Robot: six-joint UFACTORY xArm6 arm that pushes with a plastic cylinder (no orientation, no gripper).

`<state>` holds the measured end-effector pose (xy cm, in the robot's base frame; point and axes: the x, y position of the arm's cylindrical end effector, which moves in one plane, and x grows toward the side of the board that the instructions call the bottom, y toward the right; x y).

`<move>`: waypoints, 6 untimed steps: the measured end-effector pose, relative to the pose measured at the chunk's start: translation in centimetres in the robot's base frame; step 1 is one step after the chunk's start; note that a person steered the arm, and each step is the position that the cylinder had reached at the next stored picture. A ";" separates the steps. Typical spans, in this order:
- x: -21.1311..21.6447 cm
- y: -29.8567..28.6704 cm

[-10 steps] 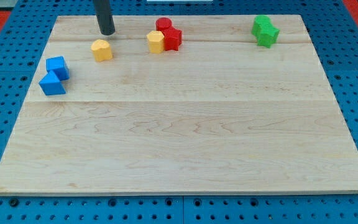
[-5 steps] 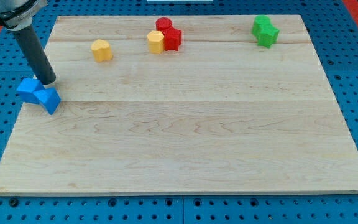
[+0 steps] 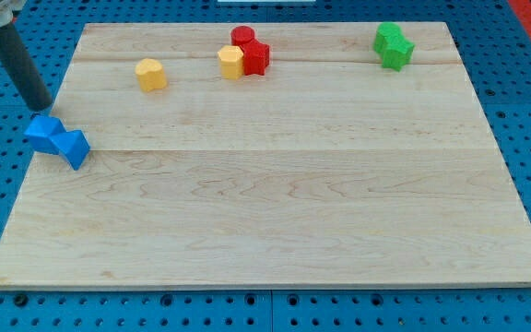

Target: Slide blue cube and blue triangle slightly down

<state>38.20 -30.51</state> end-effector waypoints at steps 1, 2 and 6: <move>5.8 0.0; 9.6 0.0; 8.4 0.3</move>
